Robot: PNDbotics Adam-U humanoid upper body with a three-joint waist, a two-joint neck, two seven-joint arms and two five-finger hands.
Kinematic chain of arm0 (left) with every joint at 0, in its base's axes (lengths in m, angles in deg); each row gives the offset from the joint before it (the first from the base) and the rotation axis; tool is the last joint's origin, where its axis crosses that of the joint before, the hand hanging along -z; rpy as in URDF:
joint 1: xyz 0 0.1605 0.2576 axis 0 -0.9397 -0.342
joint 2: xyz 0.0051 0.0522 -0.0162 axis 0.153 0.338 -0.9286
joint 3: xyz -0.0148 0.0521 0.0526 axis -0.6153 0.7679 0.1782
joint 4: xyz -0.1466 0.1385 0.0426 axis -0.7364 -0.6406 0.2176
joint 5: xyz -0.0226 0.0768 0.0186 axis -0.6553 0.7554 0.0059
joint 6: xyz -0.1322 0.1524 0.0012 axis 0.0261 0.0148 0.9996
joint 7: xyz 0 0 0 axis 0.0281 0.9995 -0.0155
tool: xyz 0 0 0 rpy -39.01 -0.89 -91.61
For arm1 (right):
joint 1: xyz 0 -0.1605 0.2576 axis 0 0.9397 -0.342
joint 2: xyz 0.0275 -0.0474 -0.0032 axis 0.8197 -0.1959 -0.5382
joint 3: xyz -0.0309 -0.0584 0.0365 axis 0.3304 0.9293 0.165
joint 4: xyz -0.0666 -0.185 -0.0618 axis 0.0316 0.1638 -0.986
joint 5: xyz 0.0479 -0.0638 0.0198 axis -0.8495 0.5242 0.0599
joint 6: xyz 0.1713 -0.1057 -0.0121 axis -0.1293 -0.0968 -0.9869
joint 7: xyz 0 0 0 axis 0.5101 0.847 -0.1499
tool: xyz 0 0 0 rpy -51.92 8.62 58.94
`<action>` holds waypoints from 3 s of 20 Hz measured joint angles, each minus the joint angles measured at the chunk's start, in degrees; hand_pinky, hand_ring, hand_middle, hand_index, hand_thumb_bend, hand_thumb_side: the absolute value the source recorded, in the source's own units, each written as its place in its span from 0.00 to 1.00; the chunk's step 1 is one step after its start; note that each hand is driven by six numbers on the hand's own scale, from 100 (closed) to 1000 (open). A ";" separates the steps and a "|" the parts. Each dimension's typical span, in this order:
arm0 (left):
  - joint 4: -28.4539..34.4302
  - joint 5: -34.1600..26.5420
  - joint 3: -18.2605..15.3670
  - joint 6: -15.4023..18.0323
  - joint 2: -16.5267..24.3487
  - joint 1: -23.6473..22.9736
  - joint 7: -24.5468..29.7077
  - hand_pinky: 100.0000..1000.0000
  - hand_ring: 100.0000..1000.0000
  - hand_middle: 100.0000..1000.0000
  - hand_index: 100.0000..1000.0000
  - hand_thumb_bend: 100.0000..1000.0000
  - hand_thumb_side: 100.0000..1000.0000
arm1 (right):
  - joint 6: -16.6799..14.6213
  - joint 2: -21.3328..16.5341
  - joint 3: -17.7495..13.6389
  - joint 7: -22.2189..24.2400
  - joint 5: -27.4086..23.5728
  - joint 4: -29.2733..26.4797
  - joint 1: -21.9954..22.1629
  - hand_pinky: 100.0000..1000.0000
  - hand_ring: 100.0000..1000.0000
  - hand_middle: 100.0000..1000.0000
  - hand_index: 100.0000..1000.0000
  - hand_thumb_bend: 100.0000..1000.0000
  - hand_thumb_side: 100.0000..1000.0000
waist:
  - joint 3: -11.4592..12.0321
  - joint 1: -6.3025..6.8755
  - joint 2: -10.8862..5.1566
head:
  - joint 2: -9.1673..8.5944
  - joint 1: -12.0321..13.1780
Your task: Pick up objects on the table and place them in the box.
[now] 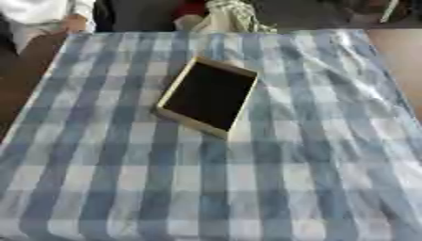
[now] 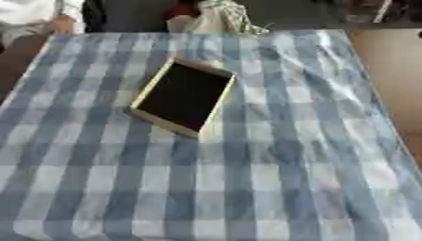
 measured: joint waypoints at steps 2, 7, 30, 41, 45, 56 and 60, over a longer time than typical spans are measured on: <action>-0.31 0.04 -0.04 0.44 -0.26 0.01 0.83 0.72 0.99 0.88 0.87 0.00 0.76 | 0.12 0.00 0.00 -0.02 0.02 0.00 0.00 0.75 0.52 0.65 0.70 0.00 0.89 | 0.07 0.05 -0.26 | 0.01 0.79; -1.20 0.03 -0.06 1.22 -0.26 0.58 2.95 0.72 0.99 0.88 0.88 0.00 0.76 | 0.20 0.00 -0.01 -0.07 0.08 0.00 0.01 0.75 0.53 0.65 0.70 0.00 0.89 | 0.68 0.24 -1.96 | 0.02 2.38; -2.04 -0.05 0.10 5.40 -0.18 1.81 16.69 0.75 0.99 0.88 0.89 0.00 0.88 | 1.20 0.00 0.05 -0.10 0.60 0.00 1.26 0.75 0.53 0.66 0.70 0.00 0.89 | 2.55 0.59 -5.00 | 0.02 2.73; -2.37 2.90 -0.01 6.10 0.86 1.97 23.73 0.80 0.97 0.84 0.87 0.26 0.87 | 1.59 0.01 0.00 -0.34 0.90 0.00 2.22 0.75 0.53 0.66 0.70 0.00 0.90 | 3.35 0.85 -5.70 | 0.03 0.85; -2.45 3.63 -0.31 6.01 1.06 1.94 25.72 0.81 0.97 0.83 0.87 0.36 0.95 | 1.76 0.02 -0.02 -0.45 1.34 0.00 2.28 0.75 0.53 0.66 0.70 0.00 0.90 | 3.56 0.90 -5.77 | 0.03 -0.34; -5.12 7.66 -0.29 5.05 1.86 1.00 31.17 0.83 0.98 0.85 0.90 0.54 0.88 | 1.91 0.05 -0.32 -0.58 1.64 0.00 2.71 0.75 0.53 0.65 0.70 0.00 0.90 | 3.81 0.95 -5.90 | 0.03 -1.25; -6.81 9.84 -0.45 4.84 1.69 0.64 31.94 0.83 0.98 0.87 0.91 0.51 0.74 | 1.94 0.08 -0.32 -0.56 1.64 0.00 2.70 0.75 0.53 0.65 0.70 0.00 0.90 | 3.54 0.84 -5.76 | 0.03 -1.25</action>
